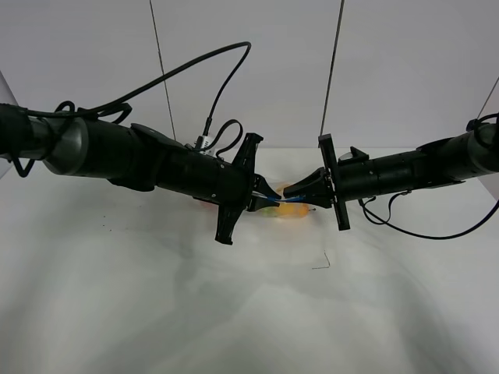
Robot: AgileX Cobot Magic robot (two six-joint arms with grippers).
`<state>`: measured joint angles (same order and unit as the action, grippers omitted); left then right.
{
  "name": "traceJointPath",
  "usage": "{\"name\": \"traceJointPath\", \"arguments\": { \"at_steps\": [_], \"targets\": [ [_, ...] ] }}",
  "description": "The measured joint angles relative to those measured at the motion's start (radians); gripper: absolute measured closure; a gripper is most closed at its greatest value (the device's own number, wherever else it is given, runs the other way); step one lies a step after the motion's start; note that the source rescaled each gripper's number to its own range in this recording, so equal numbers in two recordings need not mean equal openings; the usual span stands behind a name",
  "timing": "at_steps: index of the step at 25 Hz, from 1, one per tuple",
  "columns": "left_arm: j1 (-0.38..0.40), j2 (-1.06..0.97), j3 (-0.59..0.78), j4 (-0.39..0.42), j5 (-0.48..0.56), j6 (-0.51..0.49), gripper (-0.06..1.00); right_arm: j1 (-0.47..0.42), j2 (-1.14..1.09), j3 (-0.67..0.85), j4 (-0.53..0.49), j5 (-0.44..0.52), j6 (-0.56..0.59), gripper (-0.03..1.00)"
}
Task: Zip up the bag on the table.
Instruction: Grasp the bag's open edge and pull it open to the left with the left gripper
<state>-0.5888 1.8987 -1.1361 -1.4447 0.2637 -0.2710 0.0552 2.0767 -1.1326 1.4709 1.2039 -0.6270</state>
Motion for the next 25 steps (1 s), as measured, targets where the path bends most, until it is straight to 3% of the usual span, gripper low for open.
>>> {"name": "traceJointPath", "arguments": {
  "at_steps": [8,15,25],
  "targets": [
    [0.086,0.000,0.000,0.014,0.070,0.000,0.94,0.000,0.000,0.000,0.021,-0.002,0.000,0.97],
    [0.223,0.000,0.000,0.142,0.124,0.001,0.94,0.000,0.000,0.000,0.022,-0.006,0.000,0.97],
    [0.445,0.000,0.000,0.260,0.173,0.002,0.94,0.000,0.000,0.000,0.022,-0.004,0.000,0.97]
  ]
}}
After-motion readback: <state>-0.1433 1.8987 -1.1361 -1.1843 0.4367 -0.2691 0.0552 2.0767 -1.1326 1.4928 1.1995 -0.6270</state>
